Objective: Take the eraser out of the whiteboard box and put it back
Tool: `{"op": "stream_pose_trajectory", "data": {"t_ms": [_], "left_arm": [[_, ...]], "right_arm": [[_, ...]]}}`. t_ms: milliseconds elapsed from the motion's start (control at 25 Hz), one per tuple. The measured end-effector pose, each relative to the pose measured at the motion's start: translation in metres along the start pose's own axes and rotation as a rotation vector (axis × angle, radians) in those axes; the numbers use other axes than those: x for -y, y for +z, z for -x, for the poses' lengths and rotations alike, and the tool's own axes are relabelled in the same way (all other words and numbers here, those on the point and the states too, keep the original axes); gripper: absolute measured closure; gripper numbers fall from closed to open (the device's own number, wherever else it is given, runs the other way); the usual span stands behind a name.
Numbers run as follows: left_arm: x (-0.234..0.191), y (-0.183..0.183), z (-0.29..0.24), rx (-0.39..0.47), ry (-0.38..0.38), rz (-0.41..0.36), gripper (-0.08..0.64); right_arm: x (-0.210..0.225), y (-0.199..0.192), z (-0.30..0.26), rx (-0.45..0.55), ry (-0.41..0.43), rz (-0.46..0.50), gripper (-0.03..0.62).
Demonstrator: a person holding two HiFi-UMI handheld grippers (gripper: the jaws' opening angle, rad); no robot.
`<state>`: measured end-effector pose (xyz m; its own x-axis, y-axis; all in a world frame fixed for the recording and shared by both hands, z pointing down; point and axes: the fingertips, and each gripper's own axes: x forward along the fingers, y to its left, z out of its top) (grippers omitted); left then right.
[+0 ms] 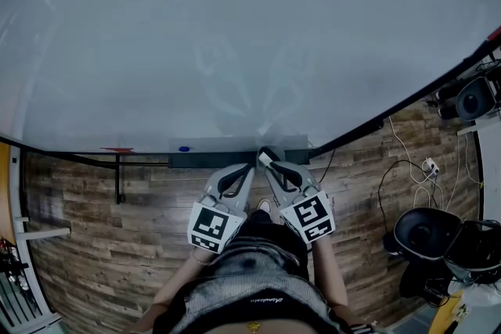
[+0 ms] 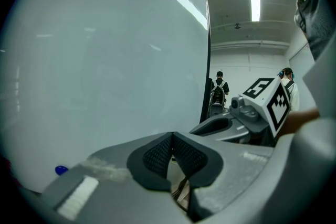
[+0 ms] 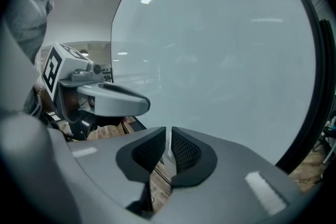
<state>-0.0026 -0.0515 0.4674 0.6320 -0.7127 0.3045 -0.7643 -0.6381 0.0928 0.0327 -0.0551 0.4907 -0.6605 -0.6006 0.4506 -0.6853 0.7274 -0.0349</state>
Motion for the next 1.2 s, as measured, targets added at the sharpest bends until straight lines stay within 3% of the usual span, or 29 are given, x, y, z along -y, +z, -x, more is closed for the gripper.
{"op": "stream_pose_trajectory", "data": {"t_ms": [360,680,1200], "left_arm": [[-0.003,0.018,0.001,0.049,0.008,-0.020,0.558],[0.002,0.053,0.008,0.125,0.014,0.026,0.558],[0.006,0.089,0.023,0.212,0.025,-0.030,0.559]], "right_arm": [[-0.007,0.045,0.009,0.160,-0.010,0.061,0.589],[-0.007,0.075,0.019,0.251,-0.029,0.070,0.589],[-0.013,0.115,0.037,0.364,-0.052,0.094,0.590]]}}
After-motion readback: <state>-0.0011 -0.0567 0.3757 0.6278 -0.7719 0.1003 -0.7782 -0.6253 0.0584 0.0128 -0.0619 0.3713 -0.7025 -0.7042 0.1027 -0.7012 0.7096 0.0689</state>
